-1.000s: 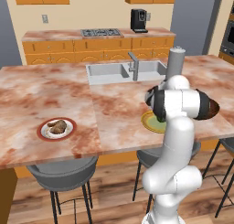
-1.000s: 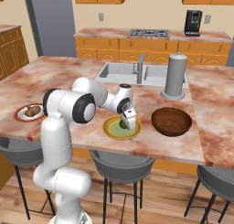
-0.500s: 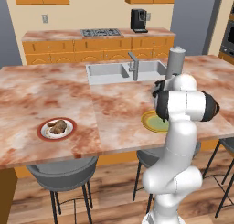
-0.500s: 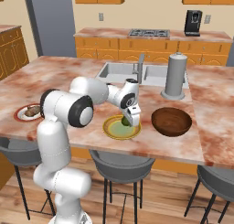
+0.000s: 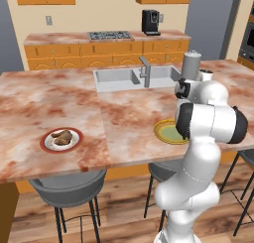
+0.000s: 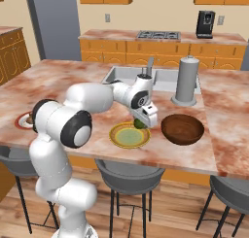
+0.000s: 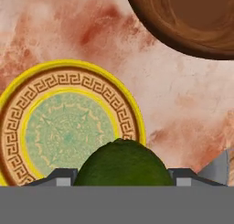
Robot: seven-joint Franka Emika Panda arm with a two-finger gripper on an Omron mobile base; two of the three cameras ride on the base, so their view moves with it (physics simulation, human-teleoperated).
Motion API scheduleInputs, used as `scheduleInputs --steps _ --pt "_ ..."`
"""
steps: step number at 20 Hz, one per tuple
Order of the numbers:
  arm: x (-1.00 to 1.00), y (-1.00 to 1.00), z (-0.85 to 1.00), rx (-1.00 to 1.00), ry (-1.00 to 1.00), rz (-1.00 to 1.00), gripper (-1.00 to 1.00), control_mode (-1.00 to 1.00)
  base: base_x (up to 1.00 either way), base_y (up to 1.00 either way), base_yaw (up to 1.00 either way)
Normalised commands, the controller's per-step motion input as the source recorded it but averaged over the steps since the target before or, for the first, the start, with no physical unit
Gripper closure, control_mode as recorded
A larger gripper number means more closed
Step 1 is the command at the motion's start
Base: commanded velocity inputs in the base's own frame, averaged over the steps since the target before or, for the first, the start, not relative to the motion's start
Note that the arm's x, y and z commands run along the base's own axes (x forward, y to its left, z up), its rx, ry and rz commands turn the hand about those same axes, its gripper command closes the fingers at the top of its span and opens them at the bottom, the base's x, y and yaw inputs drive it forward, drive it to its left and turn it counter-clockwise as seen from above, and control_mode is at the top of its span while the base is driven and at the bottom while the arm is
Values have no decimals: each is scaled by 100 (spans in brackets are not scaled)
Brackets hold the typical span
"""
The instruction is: Pick the chicken drumstick and lime from their plates and place them in the bowl. Then put the bowl in the fridge.
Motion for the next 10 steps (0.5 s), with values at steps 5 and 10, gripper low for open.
scheduleInputs --steps 5,10 --pt "-23 -43 40 -12 -10 34 100 -100 0 0 0" --pt "-9 -49 26 -10 -2 25 100 -100 0 0 0"
